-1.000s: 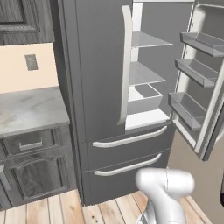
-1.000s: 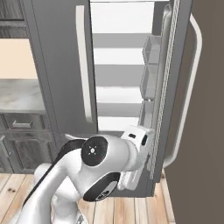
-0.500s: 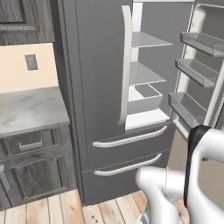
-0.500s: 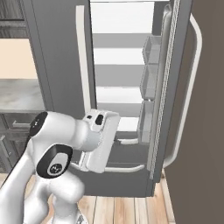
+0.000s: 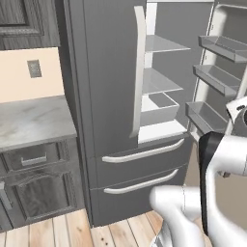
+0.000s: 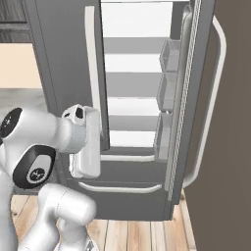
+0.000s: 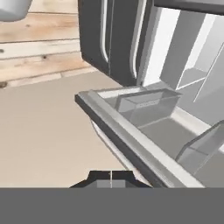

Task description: Place one of the steaks on the plate and the other in the bowl. Then place the bowl in the fridge.

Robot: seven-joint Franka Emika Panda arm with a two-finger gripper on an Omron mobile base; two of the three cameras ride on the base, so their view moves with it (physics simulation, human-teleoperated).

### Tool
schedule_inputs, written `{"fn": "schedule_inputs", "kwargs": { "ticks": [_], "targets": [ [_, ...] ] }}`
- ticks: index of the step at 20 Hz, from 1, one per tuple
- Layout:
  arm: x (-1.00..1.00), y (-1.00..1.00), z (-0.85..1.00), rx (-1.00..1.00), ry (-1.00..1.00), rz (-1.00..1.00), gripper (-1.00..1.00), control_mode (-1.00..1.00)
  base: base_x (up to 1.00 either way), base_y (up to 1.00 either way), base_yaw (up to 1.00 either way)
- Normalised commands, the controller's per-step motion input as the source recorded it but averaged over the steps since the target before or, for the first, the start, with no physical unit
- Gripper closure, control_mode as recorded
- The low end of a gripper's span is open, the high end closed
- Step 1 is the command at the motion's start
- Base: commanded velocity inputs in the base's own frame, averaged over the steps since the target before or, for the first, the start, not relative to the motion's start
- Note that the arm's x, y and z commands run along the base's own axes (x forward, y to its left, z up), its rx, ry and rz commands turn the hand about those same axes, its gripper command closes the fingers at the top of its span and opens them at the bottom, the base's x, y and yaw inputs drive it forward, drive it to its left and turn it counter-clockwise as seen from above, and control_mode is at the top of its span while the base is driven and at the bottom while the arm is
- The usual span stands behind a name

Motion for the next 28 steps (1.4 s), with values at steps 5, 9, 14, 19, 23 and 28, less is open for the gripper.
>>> {"fn": "schedule_inputs", "kwargs": {
  "ticks": [5,9,14,19,23,28],
  "targets": [
    [0.0,0.94,0.0,-0.34,0.09,0.53,1.0,-1.0,0.0,0.0,0.0],
    [0.13,0.63,0.0,-0.3,0.16,0.53,1.0,-1.0,0.0,0.0,0.0],
    [0.63,0.16,-0.03,-0.11,0.14,0.44,1.0,-1.0,0.0,0.0,0.0],
    [0.64,0.18,-0.43,-0.05,0.01,0.32,1.0,-1.0,0.0,0.0,0.0],
    [0.49,0.19,-0.71,-0.02,0.0,0.17,1.0,-1.0,0.0,0.0,0.0],
    [0.35,0.37,-0.21,-0.01,0.0,0.01,-1.0,-1.0,0.0,0.0,0.0]
  ]
}}
